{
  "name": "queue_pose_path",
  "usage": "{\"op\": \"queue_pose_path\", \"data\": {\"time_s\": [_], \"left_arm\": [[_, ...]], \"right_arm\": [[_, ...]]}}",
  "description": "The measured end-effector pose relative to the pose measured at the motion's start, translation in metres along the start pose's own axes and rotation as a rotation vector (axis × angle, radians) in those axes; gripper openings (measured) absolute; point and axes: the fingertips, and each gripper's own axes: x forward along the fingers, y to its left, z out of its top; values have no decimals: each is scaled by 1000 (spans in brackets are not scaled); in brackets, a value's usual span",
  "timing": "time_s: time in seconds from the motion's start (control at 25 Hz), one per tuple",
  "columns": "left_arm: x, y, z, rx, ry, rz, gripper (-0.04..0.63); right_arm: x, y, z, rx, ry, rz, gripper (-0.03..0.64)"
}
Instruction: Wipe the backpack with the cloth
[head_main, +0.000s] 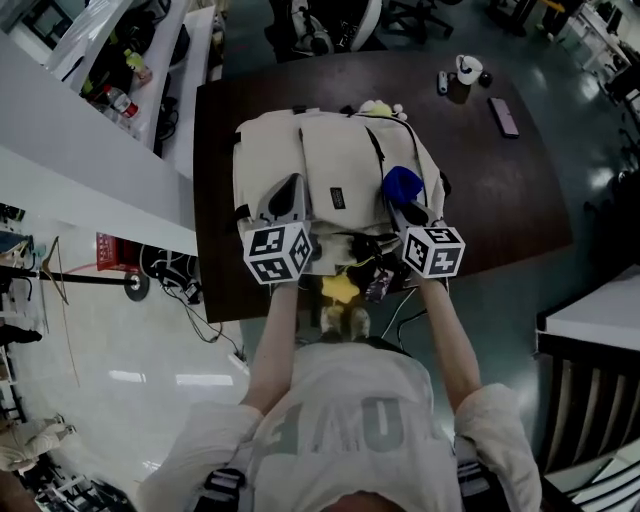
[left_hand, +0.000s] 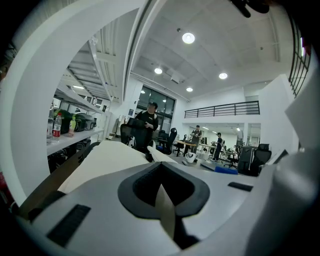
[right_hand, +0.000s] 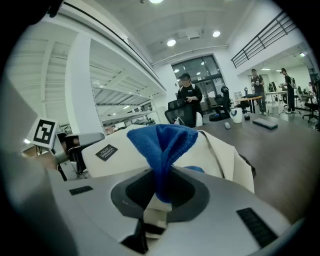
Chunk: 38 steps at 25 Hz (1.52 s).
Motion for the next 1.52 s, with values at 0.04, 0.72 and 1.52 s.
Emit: {"op": "queue_pose_path", "data": {"time_s": [0.04,0.72,1.52], "left_arm": [[0,0,0,-1,-1,-1,2],[-1,-1,0,7,-8,6,2],[-3,-4,-2,13,7,-31,2]], "right_arm": [[-5,3,-5,7,0,0,44],[-45,11,-25,73,6,10,44],[121,-72,164,-196,-126,-75,44]]}}
